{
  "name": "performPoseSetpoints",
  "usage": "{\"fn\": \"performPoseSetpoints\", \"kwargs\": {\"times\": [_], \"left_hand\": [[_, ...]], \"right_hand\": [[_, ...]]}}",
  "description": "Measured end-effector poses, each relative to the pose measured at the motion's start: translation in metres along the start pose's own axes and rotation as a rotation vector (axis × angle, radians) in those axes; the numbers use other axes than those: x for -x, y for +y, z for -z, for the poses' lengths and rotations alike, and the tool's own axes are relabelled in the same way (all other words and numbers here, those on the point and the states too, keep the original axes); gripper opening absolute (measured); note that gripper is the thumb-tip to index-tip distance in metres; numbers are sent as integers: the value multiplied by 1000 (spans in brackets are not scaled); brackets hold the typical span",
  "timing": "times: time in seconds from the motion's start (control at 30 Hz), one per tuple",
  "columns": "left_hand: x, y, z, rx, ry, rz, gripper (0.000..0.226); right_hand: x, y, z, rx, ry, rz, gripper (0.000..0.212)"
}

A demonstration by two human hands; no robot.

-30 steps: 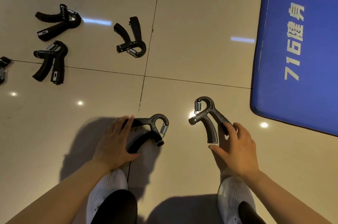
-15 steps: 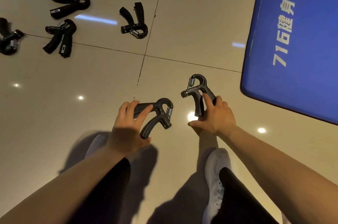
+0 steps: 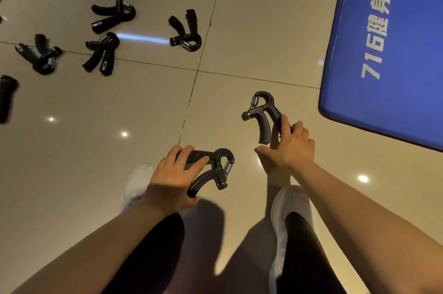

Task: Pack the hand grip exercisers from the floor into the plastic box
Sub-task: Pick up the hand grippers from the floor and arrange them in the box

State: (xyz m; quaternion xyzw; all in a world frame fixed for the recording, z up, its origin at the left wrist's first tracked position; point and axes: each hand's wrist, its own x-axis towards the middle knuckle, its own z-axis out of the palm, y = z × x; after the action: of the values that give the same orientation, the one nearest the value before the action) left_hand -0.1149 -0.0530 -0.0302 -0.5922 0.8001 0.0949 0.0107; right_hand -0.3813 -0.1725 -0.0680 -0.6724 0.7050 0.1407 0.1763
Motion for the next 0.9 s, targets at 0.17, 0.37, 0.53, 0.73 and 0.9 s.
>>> {"fn": "performPoseSetpoints", "kwargs": {"times": [0.17,0.37,0.53,0.73,0.9], "left_hand": [[-11,4,-3,-12,-6,32,91],[-18,0,1,-15,-20,-5,100],[-10,16,45,-177,104,-107,93],[41,62,123,-278,262,-116,98],[111,135,188,-268,423,-138,98]], "right_hand": [[-19,-13,9,-30,-12,-33,115],[-8,-5,21,-116,-67,-11,109],[31,19,54,-76,48,91,102],[130,49,106,-126,199,133,87],[257,104,152,-110,371,336,102]]}}
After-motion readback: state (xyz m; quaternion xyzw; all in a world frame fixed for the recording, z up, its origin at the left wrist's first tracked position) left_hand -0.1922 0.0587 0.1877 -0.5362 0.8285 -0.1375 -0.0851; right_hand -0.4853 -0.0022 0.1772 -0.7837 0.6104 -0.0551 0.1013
